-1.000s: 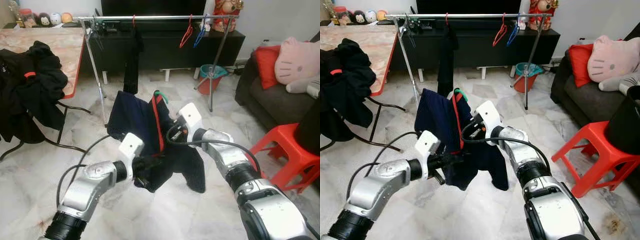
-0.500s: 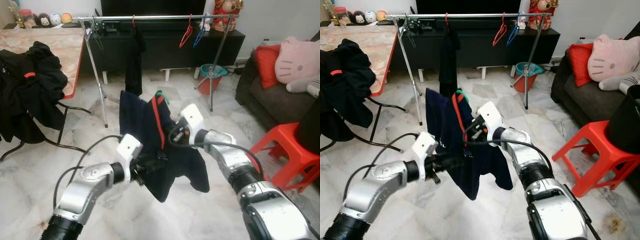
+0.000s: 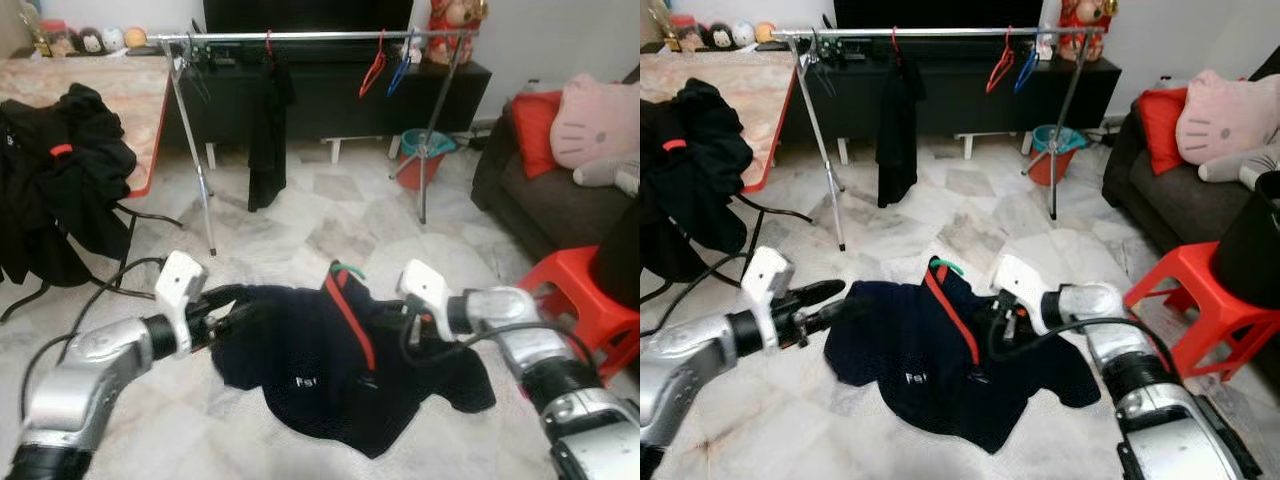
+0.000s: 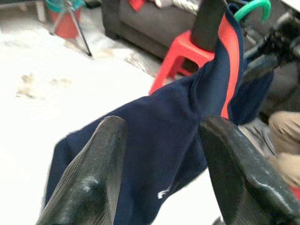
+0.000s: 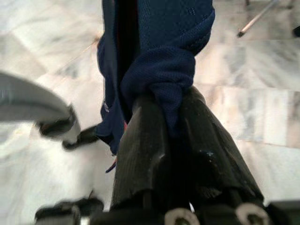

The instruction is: Hang hanger

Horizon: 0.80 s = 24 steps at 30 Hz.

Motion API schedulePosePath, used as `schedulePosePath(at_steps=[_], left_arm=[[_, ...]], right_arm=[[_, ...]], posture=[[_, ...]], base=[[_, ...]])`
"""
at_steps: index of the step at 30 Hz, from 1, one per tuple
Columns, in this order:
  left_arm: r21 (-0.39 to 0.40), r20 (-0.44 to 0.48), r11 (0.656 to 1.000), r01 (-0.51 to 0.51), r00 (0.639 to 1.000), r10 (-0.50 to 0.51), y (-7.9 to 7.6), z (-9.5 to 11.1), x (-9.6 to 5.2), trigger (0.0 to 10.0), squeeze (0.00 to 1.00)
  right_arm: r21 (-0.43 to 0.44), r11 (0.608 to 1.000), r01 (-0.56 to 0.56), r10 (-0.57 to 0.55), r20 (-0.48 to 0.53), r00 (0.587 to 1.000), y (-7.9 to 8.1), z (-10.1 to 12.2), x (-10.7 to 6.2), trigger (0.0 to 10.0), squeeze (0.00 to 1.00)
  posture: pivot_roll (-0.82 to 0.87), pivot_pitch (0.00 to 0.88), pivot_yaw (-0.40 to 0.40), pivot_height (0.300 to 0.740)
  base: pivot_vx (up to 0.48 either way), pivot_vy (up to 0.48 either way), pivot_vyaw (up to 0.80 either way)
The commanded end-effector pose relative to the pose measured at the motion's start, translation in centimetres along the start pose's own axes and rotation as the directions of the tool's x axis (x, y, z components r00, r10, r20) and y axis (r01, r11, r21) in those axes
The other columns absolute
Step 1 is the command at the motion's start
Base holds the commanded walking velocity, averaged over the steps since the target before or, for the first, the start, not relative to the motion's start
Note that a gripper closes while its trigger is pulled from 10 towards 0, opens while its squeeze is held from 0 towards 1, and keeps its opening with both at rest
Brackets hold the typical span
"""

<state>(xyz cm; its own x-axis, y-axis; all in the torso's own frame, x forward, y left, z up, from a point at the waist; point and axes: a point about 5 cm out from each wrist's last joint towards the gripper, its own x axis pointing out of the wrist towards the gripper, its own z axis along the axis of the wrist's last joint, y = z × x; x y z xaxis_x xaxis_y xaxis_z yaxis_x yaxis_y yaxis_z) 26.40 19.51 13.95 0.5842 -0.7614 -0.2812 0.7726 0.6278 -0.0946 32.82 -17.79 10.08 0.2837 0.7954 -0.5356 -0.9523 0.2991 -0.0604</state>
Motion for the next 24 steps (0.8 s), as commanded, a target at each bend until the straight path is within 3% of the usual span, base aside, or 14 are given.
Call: schedulePosePath(at_steps=[1, 7, 12, 24], left_arm=[[-0.011, -0.054, 0.996, 0.089, 0.994, -0.090, -1.0, -0.7, -0.2, 10.0, 0.00], [-0.040, -0.100, 0.981, 0.192, 0.976, -0.195, -2.2, -1.5, -0.1, 10.0, 0.00], [-0.043, -0.085, 0.969, 0.244, 0.965, -0.247, -2.6, -1.2, 0.3, 10.0, 0.00], [-0.020, -0.118, 0.970, 0.241, 0.963, -0.242, -2.2, -1.7, 0.9, 10.0, 0.00]], right_arm=[[-0.028, 0.997, -0.075, 0.075, 0.000, 0.997, 0.2, 0.1, -0.5, 0.0, 0.00], [-0.062, 0.968, -0.243, 0.243, -0.012, 0.970, 1.3, 0.5, -0.3, 0.0, 0.00], [-0.093, 0.948, -0.305, 0.305, -0.005, 0.952, 1.7, 1.0, 0.2, 0.0, 0.00], [-0.146, 0.921, -0.362, 0.366, 0.000, 0.930, 2.1, 2.3, 0.9, 0.0, 0.00]], posture=[[0.17, 0.000, -0.074, 0.732], [0.17, 0.000, -0.075, 0.732], [0.17, 0.000, -0.077, 0.732], [0.17, 0.000, -0.078, 0.732]], base=[[0.000, 0.000, 0.00], [0.000, 0.000, 0.00], [0.000, 0.000, 0.00], [0.000, 0.000, 0.00]])
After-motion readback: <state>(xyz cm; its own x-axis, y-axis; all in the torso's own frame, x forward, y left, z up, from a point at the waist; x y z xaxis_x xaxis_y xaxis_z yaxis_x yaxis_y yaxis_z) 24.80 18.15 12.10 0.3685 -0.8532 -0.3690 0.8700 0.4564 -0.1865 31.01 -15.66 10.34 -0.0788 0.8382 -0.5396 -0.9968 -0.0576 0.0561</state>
